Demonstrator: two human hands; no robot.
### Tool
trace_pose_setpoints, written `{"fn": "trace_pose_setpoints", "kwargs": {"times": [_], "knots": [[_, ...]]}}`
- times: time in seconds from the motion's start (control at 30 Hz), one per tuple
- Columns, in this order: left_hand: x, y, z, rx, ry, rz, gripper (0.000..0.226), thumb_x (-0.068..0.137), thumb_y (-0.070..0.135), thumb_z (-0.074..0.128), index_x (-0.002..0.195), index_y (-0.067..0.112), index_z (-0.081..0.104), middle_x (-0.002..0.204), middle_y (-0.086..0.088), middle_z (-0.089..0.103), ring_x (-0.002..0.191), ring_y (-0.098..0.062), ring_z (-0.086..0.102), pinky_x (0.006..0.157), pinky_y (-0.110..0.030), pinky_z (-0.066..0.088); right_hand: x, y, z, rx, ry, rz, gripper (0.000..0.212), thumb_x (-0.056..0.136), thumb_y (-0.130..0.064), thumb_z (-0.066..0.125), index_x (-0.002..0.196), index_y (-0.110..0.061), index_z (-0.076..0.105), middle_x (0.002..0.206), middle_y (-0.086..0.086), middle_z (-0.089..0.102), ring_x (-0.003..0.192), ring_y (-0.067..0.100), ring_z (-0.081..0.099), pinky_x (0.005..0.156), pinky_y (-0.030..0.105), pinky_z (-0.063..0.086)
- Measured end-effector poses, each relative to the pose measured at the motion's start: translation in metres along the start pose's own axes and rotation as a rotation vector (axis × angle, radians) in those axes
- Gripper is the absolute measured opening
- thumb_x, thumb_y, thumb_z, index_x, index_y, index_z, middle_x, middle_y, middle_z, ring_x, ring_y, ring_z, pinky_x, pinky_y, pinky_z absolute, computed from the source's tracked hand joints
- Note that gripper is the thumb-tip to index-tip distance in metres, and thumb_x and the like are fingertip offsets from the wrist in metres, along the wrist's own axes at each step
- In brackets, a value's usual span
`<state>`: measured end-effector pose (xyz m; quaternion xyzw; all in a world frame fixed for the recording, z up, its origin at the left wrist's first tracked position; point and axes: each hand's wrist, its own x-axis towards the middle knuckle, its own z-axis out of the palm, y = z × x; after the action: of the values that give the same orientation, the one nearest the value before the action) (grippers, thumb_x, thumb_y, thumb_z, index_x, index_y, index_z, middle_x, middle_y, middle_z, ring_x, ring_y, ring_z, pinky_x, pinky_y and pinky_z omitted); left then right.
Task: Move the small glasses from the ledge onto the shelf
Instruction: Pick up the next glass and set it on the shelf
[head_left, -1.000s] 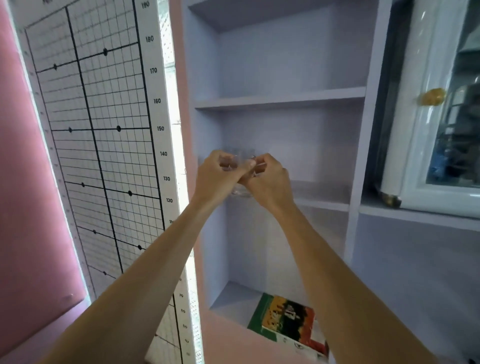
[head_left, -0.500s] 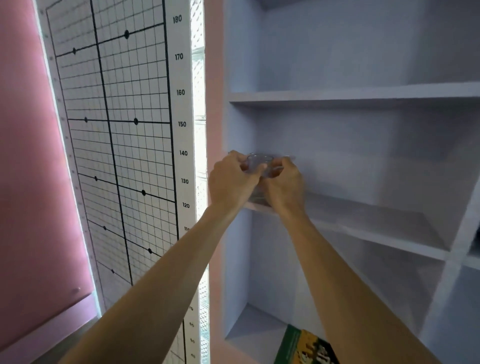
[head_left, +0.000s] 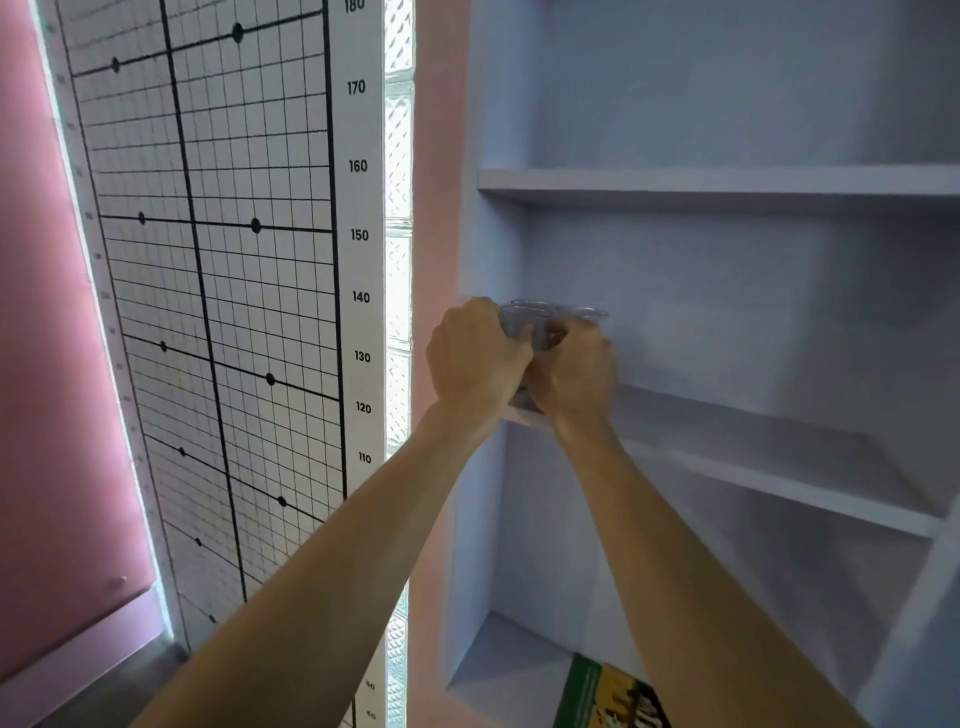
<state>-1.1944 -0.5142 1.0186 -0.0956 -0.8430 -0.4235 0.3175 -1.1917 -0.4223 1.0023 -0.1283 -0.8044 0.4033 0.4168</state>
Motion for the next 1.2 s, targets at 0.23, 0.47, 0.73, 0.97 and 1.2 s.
{"fn": "trace_pose_setpoints", "kwargs": {"times": [0.23, 0.47, 0.73, 0.97, 1.2], "knots": [[0.002, -0.004, -0.003, 0.121, 0.05, 0.056, 0.026, 0.094, 0.033, 0.065, 0.108, 0.012, 0.075, 0.107, -0.012, 0.076, 0.102, -0.038, 0.07, 0.084, -0.041, 0.053, -0.006, -0.005, 0.005, 0.031, -0.001, -0.041, 0.039, 0.081, -0.049, 0.072, 0.103, -0.017, 0.077, 0.103, 0.007, 0.08, 0.098, 0.032, 0.074, 0.08, 0.035, 0.057], [0.003, -0.002, -0.007, 0.182, 0.057, 0.072, 0.027, 0.094, 0.03, 0.065, 0.11, 0.011, 0.074, 0.109, -0.015, 0.075, 0.104, -0.042, 0.069, 0.085, -0.042, 0.052, -0.006, -0.006, 0.006, 0.024, 0.006, -0.039, 0.044, 0.083, -0.048, 0.076, 0.113, -0.016, 0.074, 0.113, 0.008, 0.079, 0.106, 0.033, 0.073, 0.092, 0.044, 0.058], [0.004, -0.005, -0.013, 0.122, 0.07, 0.068, 0.026, 0.091, 0.031, 0.066, 0.109, 0.013, 0.073, 0.106, -0.012, 0.076, 0.101, -0.038, 0.07, 0.08, -0.038, 0.049, -0.01, -0.005, 0.002, 0.035, -0.028, -0.025, 0.053, 0.083, -0.05, 0.074, 0.12, -0.013, 0.07, 0.114, 0.007, 0.079, 0.107, 0.032, 0.072, 0.086, 0.035, 0.054], [-0.005, -0.007, -0.029, -0.116, 0.157, 0.101, 0.035, 0.09, 0.056, 0.065, 0.109, 0.028, 0.074, 0.104, 0.004, 0.081, 0.105, -0.026, 0.073, 0.087, -0.035, 0.048, -0.028, -0.001, -0.018, -0.001, -0.01, 0.004, 0.057, 0.079, -0.065, 0.075, 0.112, -0.017, 0.072, 0.096, -0.005, 0.072, 0.1, 0.021, 0.072, 0.083, 0.031, 0.053], [-0.048, 0.023, 0.005, -0.425, -0.14, 0.223, 0.043, 0.08, 0.061, 0.064, 0.097, 0.025, 0.078, 0.09, 0.014, 0.076, 0.095, -0.011, 0.074, 0.091, -0.035, 0.058, -0.058, 0.019, -0.074, -0.059, 0.229, -0.003, 0.03, 0.085, -0.046, 0.073, 0.094, -0.017, 0.077, 0.09, -0.005, 0.079, 0.086, 0.012, 0.074, 0.075, 0.028, 0.054]]}}
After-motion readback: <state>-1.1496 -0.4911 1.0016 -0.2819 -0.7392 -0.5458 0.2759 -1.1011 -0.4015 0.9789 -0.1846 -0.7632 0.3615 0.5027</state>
